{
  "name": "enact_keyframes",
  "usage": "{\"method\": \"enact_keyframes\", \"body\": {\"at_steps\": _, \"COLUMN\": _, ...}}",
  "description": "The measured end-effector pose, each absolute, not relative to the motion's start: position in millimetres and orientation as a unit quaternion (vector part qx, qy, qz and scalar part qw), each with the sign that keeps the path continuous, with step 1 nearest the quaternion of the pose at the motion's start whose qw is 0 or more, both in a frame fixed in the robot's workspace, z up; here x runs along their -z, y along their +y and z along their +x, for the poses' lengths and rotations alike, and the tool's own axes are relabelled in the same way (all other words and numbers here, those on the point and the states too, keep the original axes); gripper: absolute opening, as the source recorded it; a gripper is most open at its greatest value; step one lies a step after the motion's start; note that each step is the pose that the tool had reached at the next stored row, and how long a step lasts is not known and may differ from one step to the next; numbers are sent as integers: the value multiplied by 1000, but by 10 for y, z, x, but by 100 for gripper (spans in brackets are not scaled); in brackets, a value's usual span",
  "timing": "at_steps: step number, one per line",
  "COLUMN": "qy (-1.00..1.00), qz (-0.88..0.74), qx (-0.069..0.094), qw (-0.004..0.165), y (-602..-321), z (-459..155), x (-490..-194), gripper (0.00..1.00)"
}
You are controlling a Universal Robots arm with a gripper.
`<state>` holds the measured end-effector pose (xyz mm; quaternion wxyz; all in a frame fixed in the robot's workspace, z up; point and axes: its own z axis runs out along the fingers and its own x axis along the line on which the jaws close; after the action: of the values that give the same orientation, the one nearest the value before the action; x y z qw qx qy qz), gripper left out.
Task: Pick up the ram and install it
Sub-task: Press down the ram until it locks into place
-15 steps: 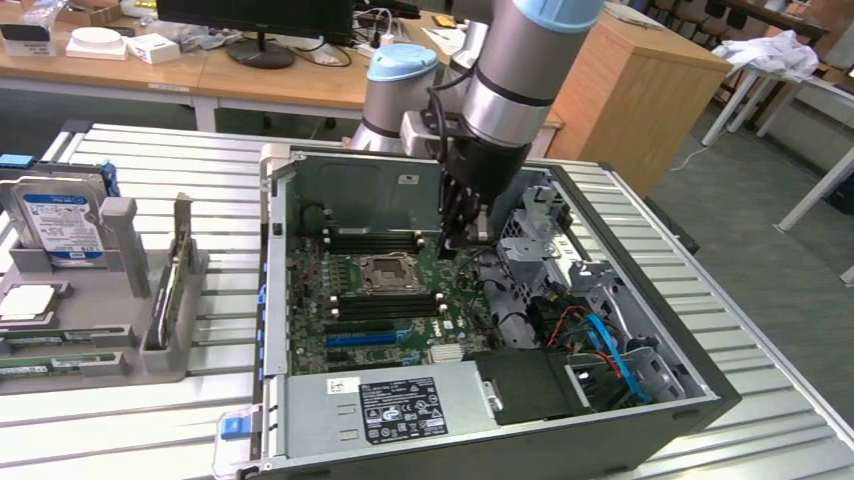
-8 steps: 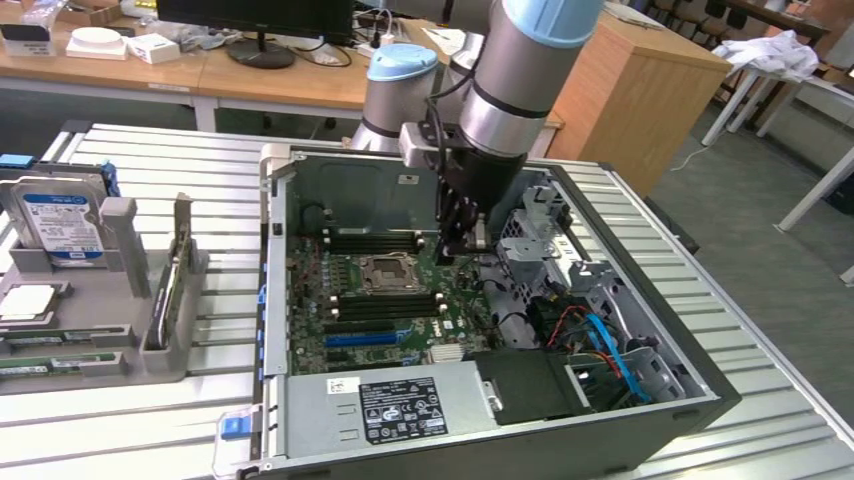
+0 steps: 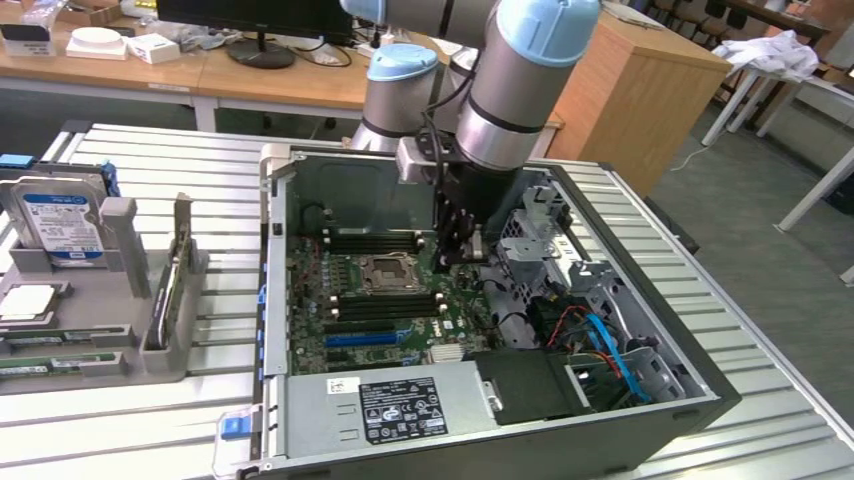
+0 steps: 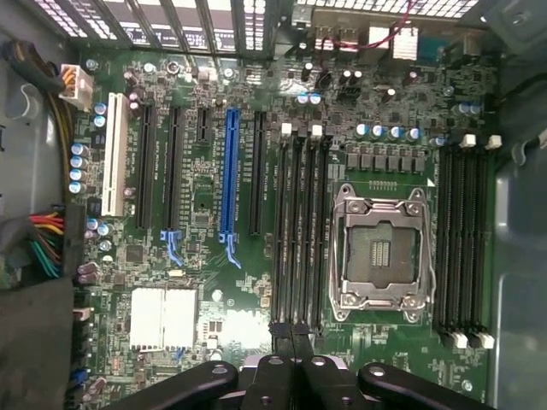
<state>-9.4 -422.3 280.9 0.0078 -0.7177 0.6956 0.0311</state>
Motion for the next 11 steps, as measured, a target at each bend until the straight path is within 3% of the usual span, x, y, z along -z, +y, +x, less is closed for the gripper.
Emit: {"method": "enact_keyframes", "body": {"at_steps": 11, "qy": 685, "qz": -728, "qx": -32, "qw": 8, "y": -4226, "z": -94, "x": -2609, "gripper": 10}}
